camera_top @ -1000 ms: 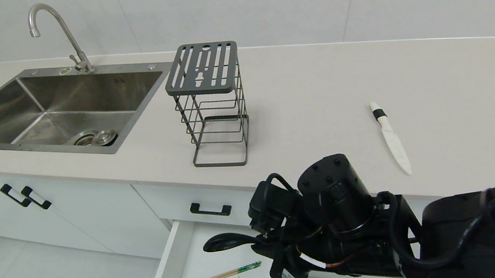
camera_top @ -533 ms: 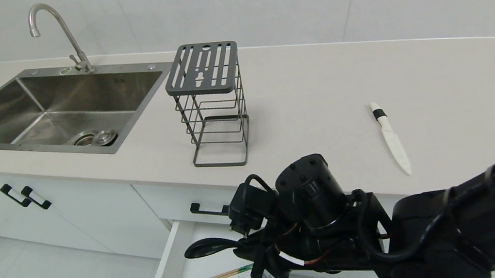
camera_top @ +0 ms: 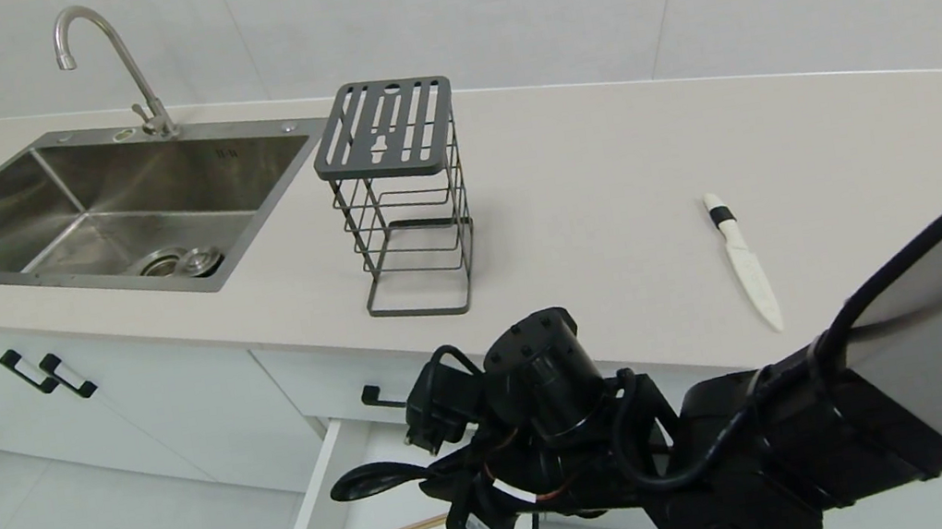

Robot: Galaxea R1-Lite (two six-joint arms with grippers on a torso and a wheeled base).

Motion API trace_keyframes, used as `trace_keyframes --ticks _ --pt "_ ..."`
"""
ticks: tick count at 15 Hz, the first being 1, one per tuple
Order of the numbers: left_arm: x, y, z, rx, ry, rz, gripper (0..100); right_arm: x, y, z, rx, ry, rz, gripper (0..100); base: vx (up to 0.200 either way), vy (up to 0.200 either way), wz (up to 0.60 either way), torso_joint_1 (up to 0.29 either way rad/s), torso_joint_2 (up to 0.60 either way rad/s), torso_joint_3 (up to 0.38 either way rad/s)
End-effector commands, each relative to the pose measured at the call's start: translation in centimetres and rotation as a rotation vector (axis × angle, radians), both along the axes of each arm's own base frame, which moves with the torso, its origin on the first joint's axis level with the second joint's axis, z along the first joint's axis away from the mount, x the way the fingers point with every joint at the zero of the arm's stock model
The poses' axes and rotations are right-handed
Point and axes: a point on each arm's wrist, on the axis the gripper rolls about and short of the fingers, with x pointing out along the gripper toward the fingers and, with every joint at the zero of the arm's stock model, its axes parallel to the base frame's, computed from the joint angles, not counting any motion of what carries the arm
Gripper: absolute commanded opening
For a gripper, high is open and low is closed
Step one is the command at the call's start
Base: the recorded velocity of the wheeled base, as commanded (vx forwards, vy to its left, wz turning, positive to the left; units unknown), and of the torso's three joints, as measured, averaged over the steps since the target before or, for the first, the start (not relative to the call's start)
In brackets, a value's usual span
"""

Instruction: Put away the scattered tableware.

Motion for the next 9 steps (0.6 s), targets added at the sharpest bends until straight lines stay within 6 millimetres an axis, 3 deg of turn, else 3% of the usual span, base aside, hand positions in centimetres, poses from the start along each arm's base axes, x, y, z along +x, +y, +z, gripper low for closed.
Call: trace_keyframes --ticks 1,6,9 --pt "0.01 0.00 0.00 0.000 0.002 0.000 100 0.33 0.35 -0.62 -0.006 0.005 -0.001 0 0.000 0.000 0.00 -0.163 0.33 0.159" --pt "0.01 0.00 0.00 0.000 0.002 0.000 100 0.76 1.09 -0.10 0.017 -0.010 0.002 0 0.000 0.000 0.00 -0.237 0.47 0.224" --pt "0.01 0.00 0.00 0.000 0.002 0.000 100 0.79 1.24 -0.22 0.008 -0.004 0.004 0 0.000 0.000 0.00 -0.069 0.14 0.072"
